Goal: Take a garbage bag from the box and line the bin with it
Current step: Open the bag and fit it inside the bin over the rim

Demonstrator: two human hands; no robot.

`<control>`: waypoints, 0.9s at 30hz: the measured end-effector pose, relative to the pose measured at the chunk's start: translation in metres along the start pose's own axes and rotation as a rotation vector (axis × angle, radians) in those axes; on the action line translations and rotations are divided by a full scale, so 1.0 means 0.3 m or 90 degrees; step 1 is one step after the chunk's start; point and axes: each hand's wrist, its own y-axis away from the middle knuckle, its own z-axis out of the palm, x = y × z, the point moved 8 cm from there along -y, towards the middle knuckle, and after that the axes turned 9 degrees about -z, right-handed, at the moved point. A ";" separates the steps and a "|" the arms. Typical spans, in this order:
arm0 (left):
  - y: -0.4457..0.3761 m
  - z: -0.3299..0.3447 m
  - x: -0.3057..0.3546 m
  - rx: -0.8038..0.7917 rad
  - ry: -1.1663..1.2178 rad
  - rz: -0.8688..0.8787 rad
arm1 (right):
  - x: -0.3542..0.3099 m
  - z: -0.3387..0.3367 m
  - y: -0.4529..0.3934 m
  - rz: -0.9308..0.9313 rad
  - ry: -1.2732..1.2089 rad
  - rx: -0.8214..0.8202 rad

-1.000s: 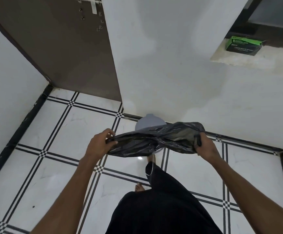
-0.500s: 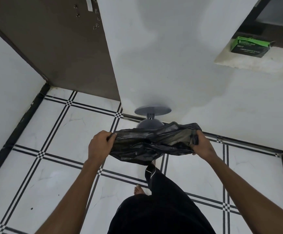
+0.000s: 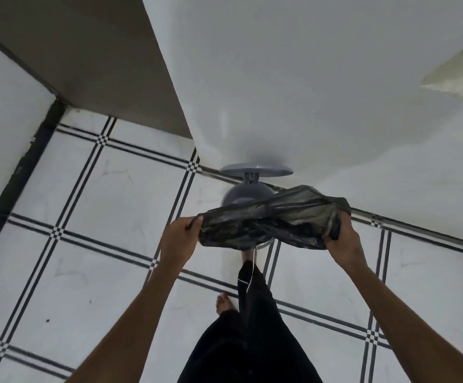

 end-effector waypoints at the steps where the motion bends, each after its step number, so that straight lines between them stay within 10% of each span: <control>1: -0.021 0.029 0.000 -0.005 -0.005 -0.001 | 0.023 0.014 -0.026 0.013 0.004 0.003; 18: -0.769 0.794 -0.350 -0.108 0.170 -0.088 | 0.515 0.594 -0.636 0.049 0.172 -0.102; 27: -0.918 0.857 -0.259 0.115 -0.130 0.181 | 0.515 0.776 -0.808 -0.094 0.115 -0.101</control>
